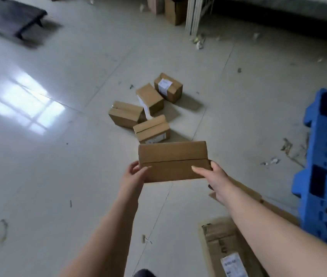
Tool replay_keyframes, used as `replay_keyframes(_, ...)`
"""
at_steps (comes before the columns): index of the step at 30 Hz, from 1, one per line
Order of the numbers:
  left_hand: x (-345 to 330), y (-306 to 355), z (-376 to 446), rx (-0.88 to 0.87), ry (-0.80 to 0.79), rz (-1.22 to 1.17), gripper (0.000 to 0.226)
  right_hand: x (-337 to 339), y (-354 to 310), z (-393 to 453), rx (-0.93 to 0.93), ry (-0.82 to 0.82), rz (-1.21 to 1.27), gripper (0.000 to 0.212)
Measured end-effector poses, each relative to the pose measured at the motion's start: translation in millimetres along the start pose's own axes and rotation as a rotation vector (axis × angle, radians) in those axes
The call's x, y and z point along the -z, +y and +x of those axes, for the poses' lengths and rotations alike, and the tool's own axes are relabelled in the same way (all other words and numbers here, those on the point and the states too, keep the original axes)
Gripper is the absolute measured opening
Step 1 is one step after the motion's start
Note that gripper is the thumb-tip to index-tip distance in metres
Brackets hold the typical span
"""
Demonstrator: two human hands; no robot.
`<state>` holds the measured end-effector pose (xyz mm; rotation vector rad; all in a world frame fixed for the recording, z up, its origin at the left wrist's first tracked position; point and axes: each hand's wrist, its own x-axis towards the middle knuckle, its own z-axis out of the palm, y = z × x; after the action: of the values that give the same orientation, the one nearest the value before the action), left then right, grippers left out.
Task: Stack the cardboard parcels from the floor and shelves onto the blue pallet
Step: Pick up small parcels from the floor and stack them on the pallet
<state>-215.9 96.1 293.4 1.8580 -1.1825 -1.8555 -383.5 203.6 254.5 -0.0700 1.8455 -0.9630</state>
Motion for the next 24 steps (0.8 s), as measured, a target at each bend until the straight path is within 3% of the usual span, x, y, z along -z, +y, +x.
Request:
replay_keyframes(4,-5.0,153.2,-127.3,-0.255,-0.044,0.005,0.043,63.1,-148.8,-128.5,0.190,-0.013,0.045,0.063)
replay_keyframes(7,-11.0,227.6,-225.4,-0.401,-0.131,-0.017,0.050,113.4,-224.2,-230.2,0.318,0.047,0.104,0.083)
replay_keyframes(11,-13.5,304.1,-346.1,-0.607,-0.202,-0.010,0.047,169.2,-297.8,-353.7,0.558,0.174,0.190,0.079)
replay_keyframes(16,1.0,348.9,-459.4,-0.822,-0.329,0.001,0.047,217.6,-320.4,-485.8,0.790,0.311,0.232,0.069)
replay_keyframes(20,4.5,355.5,-527.2,-0.935,-0.459,0.021,0.041,243.6,-298.7,-563.8,0.834,0.477,0.258,0.086)
replay_keyframes(24,-9.5,346.6,-578.4,-0.983,-0.591,0.057,0.047,267.3,-259.6,-626.2,0.818,0.610,0.288,0.085)
